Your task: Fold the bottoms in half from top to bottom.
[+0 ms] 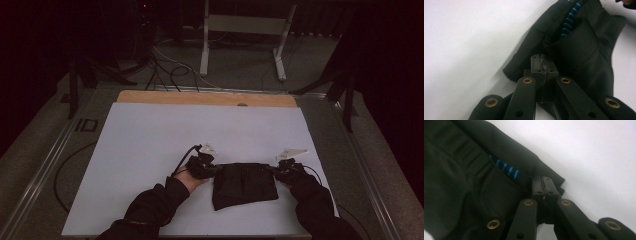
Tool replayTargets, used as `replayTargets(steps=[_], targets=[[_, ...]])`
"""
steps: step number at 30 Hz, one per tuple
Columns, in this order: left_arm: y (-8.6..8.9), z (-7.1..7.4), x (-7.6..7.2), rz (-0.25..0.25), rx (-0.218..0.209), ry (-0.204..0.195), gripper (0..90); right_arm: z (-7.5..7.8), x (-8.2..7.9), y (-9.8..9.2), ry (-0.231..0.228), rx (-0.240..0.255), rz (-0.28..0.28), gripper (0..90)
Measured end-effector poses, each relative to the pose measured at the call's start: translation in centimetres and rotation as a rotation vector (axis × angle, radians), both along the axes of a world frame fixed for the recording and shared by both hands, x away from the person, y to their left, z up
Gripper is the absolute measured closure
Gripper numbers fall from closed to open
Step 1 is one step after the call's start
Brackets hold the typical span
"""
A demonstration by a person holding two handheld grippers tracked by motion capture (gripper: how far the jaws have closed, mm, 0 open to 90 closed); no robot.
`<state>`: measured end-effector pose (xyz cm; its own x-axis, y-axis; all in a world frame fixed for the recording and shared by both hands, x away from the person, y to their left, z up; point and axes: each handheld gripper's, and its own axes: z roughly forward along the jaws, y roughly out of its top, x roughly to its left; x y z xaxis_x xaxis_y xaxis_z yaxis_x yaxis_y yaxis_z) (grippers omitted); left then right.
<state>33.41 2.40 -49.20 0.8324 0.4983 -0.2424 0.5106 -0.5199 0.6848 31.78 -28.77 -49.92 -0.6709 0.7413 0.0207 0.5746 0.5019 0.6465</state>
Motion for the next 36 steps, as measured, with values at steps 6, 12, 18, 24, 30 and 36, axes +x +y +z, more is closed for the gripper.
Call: replayTargets(steps=[6,12,18,24,30,36], targets=[[-0.4,0.2,-0.9,-0.047,-0.029,0.001,89.6,0.6,-1.0,0.1,0.015,0.053,0.018,90.0],[-0.4,0.4,-1.9,-0.084,-0.047,0.004,89.6,1.2,-2.6,0.1,-0.005,0.099,0.028,90.0],[-0.4,0.9,-3.8,-0.142,-0.061,-0.011,89.5,2.3,-5.0,0.6,-0.021,0.136,0.057,90.0],[-0.5,1.1,-6.6,-0.239,-0.055,-0.008,89.5,2.5,-7.8,1.1,-0.013,0.144,0.112,90.0],[-0.3,0.6,-7.9,-0.264,-0.043,-0.003,89.5,2.6,-9.2,0.7,0.001,0.176,0.109,90.0],[-0.5,0.7,-7.8,-0.259,-0.052,-0.019,89.4,4.0,-9.2,0.3,-0.077,0.169,0.073,90.0]])
